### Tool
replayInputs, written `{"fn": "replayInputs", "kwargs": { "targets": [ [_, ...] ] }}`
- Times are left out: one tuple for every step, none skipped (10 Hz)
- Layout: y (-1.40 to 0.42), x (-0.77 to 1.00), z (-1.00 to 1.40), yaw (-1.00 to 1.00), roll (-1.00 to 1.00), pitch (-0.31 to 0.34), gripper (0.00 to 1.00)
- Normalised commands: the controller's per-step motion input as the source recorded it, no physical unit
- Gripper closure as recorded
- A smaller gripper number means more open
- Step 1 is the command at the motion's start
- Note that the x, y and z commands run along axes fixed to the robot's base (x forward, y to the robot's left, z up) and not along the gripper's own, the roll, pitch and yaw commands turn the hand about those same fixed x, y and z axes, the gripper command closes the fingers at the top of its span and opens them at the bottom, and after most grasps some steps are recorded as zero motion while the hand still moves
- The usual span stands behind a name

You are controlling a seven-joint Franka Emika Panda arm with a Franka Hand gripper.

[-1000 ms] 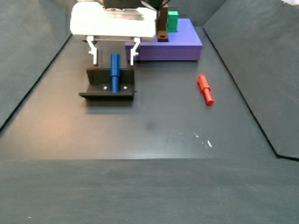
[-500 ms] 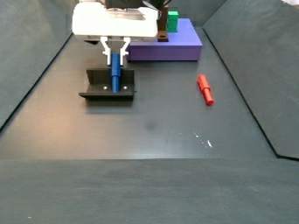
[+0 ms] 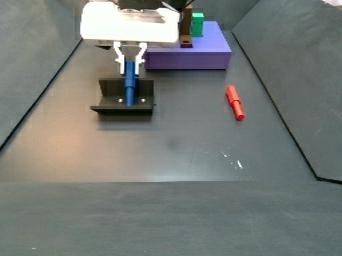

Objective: Pick up the blue object. Move up. Place the blue object on the fixture. Regrasp the blue object. Move to above the board. Insert the blue object.
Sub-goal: Regrasp the blue object, then move to above the board.

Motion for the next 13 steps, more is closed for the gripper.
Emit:
{"fn": "replayInputs", "kwargs": {
  "targets": [
    [0.0,0.0,0.0,0.0,0.0,0.0,1.0],
    [0.0,0.0,0.0,0.0,0.0,0.0,1.0],
    [0.0,0.0,0.0,0.0,0.0,0.0,1.0],
    [0.0,0.0,0.0,0.0,0.0,0.0,1.0],
    [0.0,0.0,0.0,0.0,0.0,0.0,1.0],
    [0.0,0.0,0.0,0.0,0.0,0.0,1.0],
    [0.0,0.0,1.4,0.0,0.0,0.0,1.0],
    [0.0,-0.04,1.4,-0.03,-0.02,0.056,1.0],
    [0.0,-0.07,1.4,-0.02,-0.08,0.049,1.0],
    [0.01,-0.06,1.4,0.0,-0.05,0.053,1.0],
    [0.0,-0.05,1.4,0.01,-0.02,0.069,1.0],
    [-0.02,-0.05,1.4,0.01,0.0,0.069,1.0],
    [-0.01,-0.04,1.4,0.02,-0.01,0.067,1.0]
  ]
}}
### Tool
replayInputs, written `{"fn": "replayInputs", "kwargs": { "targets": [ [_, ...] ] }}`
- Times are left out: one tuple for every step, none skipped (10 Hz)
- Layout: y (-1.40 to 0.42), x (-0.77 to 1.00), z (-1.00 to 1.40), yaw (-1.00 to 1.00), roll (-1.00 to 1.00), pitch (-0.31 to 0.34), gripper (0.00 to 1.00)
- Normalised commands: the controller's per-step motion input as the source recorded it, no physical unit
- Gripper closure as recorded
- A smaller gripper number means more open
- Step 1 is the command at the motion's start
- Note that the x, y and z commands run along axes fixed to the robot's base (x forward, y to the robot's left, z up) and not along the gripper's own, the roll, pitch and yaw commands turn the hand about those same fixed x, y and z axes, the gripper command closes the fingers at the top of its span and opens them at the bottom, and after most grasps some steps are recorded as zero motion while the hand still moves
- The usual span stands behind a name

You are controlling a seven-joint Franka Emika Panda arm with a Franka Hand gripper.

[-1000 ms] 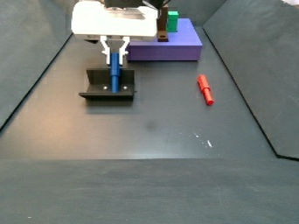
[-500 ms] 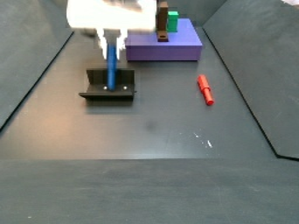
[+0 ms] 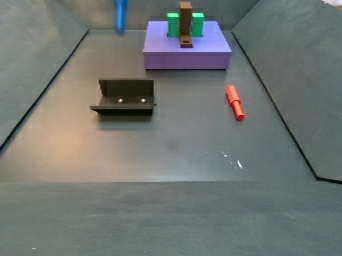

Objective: Pick up the blue object. Move up. Place the blue object on the fixture. Regrasp the blue object. Move to above the board. Insert the blue object.
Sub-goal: Move to above the board.

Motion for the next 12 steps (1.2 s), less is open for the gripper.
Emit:
{"fn": "replayInputs", "kwargs": {
  "targets": [
    [-0.01,-0.01,0.79,0.03,-0.01,0.069,1.0],
    [-0.02,0.01,0.42,0.03,0.0,0.074,1.0],
    [-0.02,0.04,0.22,0.04,0.01,0.081,1.0],
    [-1.4,-0.84,0.3,-0.08,-1.0,0.101,1.0],
    [-1.4,-0.85,0.28,-0.08,-1.0,0.098,1.0],
    [-1.4,-0.91,0.3,-0.07,-1.0,0.081,1.0],
    [-1.4,-0.93,0.28,-0.06,-1.0,0.086,1.0],
    [-1.4,-0.91,0.28,-0.06,-1.0,0.09,1.0],
    [-1.4,-0.92,0.28,-0.05,-1.0,0.09,1.0],
    [-0.57,-0.42,0.11,-0.04,-1.0,0.085,1.0],
    [-0.32,-0.26,0.05,-0.04,-1.0,0.081,1.0],
    [-0.11,-0.11,0.03,-0.03,-1.0,0.078,1.0]
  ]
}}
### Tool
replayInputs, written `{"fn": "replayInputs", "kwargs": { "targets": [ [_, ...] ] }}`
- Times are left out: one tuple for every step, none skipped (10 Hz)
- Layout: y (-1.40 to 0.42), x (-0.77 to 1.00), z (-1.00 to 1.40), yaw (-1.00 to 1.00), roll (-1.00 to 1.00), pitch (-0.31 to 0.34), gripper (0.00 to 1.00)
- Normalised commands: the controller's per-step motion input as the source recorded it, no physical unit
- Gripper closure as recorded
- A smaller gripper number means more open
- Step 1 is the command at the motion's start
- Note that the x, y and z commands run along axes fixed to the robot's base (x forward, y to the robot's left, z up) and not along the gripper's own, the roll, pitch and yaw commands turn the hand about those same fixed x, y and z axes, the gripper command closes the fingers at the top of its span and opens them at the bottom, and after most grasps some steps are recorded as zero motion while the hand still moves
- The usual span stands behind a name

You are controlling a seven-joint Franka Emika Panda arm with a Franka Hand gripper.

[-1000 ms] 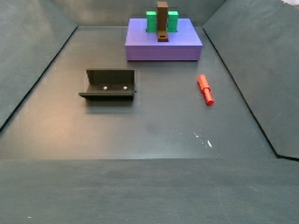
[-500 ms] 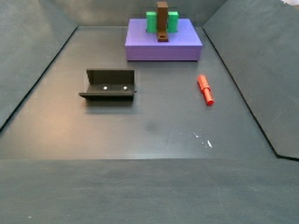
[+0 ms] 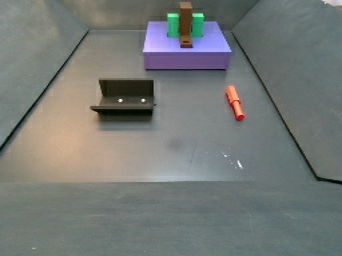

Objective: Pick up the blue object. Move up. Place the blue object on the fixture. Regrasp the blue object. Move to above the board. Insert the blue object.
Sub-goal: Move to above the board, then insert the blue object.

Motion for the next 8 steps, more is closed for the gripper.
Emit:
{"fn": "replayInputs", "kwargs": {
  "targets": [
    [-0.08,-0.1,0.03,-0.03,-1.0,0.059,1.0],
    [-0.01,-0.08,0.0,-0.01,-0.83,0.025,1.0],
    [0.0,-0.06,0.0,-0.01,-0.69,0.009,1.0],
    [0.0,-0.05,0.0,-0.01,-0.42,-0.007,1.0],
    [0.01,-0.04,0.0,-0.01,-0.32,-0.012,1.0],
    [0.13,0.13,-0.58,-0.01,-0.1,-0.176,1.0],
    [0.23,0.13,-0.8,0.0,-0.06,-0.183,1.0],
    [0.29,0.1,-0.87,0.0,0.0,-0.146,1.0]
  ]
}}
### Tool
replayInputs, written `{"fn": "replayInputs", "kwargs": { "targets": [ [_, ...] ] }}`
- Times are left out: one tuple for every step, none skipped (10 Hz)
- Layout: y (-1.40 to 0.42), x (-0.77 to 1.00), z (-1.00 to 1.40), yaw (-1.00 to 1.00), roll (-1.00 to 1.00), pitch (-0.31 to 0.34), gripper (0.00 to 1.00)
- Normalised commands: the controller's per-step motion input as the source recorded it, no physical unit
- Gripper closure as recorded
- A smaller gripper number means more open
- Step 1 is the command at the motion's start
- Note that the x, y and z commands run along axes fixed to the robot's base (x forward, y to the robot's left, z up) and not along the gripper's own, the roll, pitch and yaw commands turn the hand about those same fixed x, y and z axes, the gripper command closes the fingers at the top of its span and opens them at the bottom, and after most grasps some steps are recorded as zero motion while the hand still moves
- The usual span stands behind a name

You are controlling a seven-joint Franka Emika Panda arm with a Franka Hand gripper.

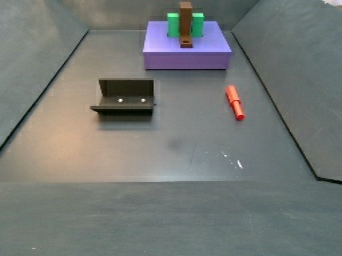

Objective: Pick up the blue object. Move up. Place the blue object on the fixture. Regrasp the blue object. Move to above the board. Insert the blue object.
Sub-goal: Insert the blue object.

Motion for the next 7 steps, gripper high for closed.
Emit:
{"fn": "replayInputs", "kwargs": {
  "targets": [
    [0.31,0.11,-0.87,0.0,0.0,-0.131,1.0],
    [0.28,0.12,-0.86,0.0,0.0,-0.146,1.0],
    [0.23,0.08,-0.92,0.0,0.05,-0.114,1.0],
    [0.21,0.0,-0.93,0.0,0.04,-0.13,1.0],
    [0.19,-0.28,-0.94,-0.11,-0.03,-0.156,1.0],
    [0.06,-0.15,-0.58,-0.16,-0.12,-0.114,1.0],
    [-0.02,0.0,0.0,0.0,-0.01,0.0,1.0]
  ]
}}
